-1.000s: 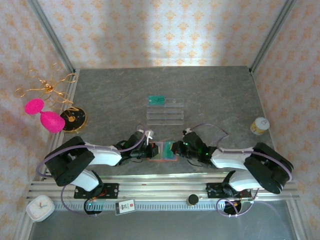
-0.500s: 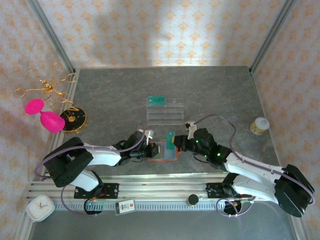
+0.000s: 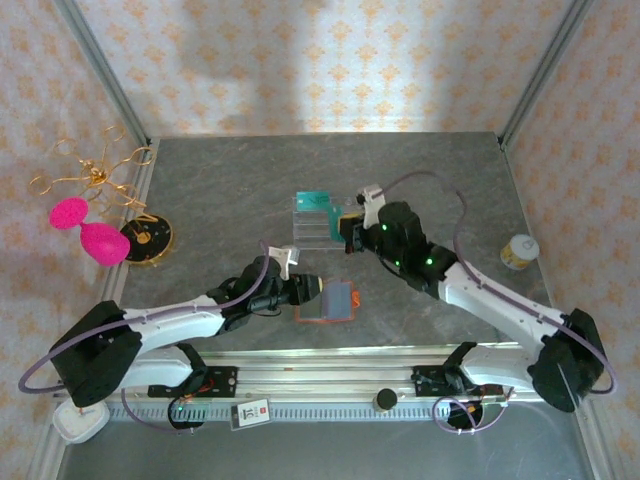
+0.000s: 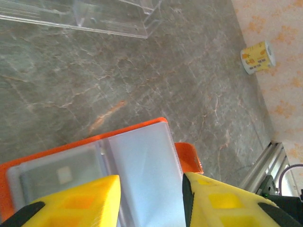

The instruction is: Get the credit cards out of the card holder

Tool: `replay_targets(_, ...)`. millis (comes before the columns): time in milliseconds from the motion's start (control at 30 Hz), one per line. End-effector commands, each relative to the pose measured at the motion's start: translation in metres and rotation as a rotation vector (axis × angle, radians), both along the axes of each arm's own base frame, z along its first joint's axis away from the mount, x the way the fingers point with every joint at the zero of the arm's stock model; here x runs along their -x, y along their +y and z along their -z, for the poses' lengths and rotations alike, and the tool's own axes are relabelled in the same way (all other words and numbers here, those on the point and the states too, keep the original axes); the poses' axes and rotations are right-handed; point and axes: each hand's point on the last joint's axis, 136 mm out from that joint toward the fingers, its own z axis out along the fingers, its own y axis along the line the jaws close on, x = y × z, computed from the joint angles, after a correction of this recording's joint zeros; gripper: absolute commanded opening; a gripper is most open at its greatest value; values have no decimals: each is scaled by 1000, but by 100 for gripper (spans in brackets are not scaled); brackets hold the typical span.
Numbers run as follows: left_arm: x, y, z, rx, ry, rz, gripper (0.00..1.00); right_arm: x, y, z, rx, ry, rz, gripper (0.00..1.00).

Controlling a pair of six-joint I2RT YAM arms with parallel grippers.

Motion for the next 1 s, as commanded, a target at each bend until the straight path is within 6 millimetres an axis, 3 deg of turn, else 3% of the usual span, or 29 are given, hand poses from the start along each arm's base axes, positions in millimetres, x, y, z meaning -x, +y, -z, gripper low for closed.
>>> replay_targets(0, -3, 19, 7, -70, 22, -53, 40, -17, 11, -6, 181, -90, -104, 0)
replay_targets(133, -2, 37, 9, -88, 29, -90, 44, -39, 34, 0, 355, -108, -257, 0)
replay_targets(300, 0, 33, 1, -56, 25, -60, 49, -60, 54, 4, 512, -153, -391, 0)
replay_targets(667, -5, 20, 0, -62, 63, 3, 47, -118, 62, 19, 686, -199, -537, 0)
replay_targets(967, -10, 14, 6, -70, 105, 27, 47, -128, 66, 25, 723, -216, -665, 0)
